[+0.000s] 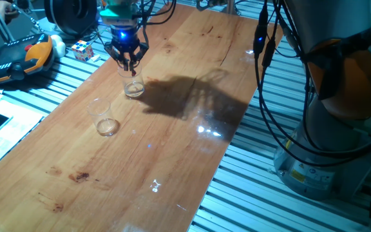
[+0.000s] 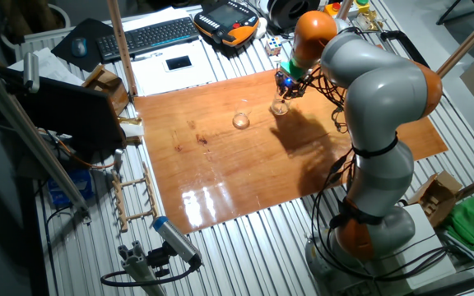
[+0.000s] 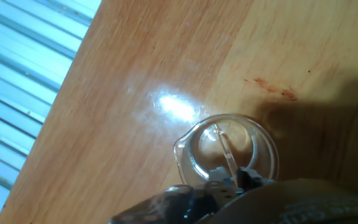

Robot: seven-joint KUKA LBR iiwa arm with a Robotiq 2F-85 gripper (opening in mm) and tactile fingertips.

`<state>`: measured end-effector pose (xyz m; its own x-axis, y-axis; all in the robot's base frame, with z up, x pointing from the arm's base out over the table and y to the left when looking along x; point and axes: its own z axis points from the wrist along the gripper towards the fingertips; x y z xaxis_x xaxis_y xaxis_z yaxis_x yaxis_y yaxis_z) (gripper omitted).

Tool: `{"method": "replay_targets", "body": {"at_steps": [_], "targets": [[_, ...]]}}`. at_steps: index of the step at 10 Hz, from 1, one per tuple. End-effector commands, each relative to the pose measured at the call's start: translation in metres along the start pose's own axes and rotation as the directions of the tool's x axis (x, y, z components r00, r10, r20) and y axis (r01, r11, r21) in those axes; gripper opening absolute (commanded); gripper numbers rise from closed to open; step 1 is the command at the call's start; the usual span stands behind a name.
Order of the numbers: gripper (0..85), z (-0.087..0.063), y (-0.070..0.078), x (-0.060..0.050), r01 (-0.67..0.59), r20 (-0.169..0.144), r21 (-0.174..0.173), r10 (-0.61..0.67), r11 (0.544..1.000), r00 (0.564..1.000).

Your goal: Transfer liquid using a dropper

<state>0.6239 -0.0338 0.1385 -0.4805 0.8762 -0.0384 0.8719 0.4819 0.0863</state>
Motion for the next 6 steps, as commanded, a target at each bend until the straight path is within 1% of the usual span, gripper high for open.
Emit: {"method": "replay_targets", "body": {"at_steps": [1,2,3,6], "targets": [[50.0,-0.001,0.0,0.001,0.002,0.004,0.006,-0.002,1.0,1.0],[54.0,-0.003,-0.001,0.004,0.005,0.014,0.019,-0.005,1.0,1.0],[56.0,-0.004,-0.004,0.007,0.01,0.021,0.026,-0.011,1.0,1.0],[55.7,0.001,-0.009,0.014,0.005,0.028,0.026,-0.005,1.0,1.0]]}}
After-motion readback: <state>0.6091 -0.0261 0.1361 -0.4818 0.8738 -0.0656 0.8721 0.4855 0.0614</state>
